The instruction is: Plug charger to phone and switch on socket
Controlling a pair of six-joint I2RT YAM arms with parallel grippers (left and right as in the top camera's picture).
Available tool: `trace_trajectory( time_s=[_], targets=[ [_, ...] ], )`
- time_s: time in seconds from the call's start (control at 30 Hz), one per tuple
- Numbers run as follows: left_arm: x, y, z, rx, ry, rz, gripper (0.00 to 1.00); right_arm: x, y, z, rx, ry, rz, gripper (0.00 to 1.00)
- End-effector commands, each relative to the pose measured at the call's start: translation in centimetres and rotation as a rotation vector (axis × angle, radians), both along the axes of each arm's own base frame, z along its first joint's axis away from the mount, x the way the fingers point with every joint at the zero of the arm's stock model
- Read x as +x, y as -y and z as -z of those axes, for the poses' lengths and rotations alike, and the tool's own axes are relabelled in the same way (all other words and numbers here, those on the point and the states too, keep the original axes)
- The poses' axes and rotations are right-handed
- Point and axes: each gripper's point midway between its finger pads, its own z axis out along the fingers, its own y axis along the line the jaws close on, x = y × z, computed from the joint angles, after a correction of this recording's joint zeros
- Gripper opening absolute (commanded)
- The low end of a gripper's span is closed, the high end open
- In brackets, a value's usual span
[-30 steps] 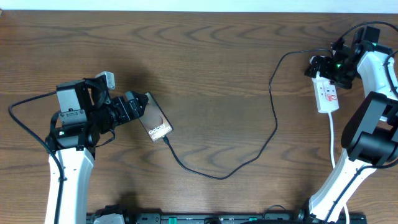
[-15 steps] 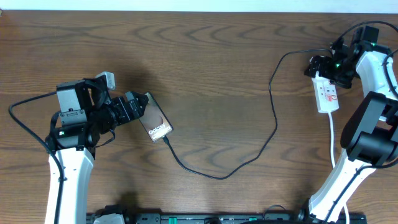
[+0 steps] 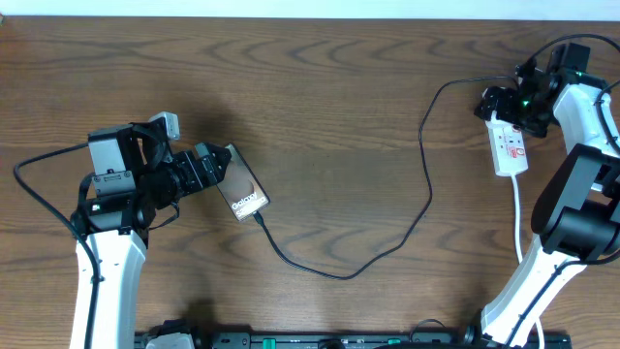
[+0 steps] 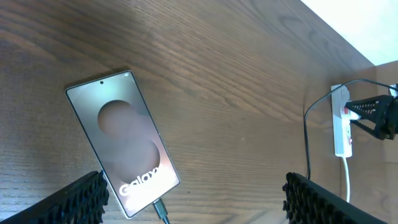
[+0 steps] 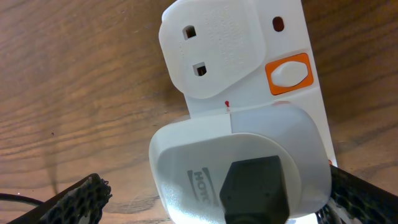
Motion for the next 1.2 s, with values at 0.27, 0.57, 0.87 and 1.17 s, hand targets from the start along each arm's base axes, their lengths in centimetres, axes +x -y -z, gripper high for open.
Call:
trace_trajectory(
  time_s=[0.27,0.57,0.87,1.17],
  targets=[
    [-0.1,-0.1,0.0,0.015,0.007,0.008,0.89,-1.5,-7.9,1.4,0.295,-0.068,-0.087,0.99],
    [-0.1,-0.1,0.0,0.014,0.005,0.008,0.89,-1.6,-8.2,1.2,0.318,-0.068,-0.089,0.99],
    [-0.1,-0.1,0.0,0.014,0.005,0.008,0.89,-1.8,-8.6,1.1,0.347,-0.077,-0.083,0.99],
    [-0.1,-0.1,0.0,0.014,0.005,0.008,0.89,-1.8,-7.1,1.7,0.275,-0.097,-0.036,0.99]
  ],
)
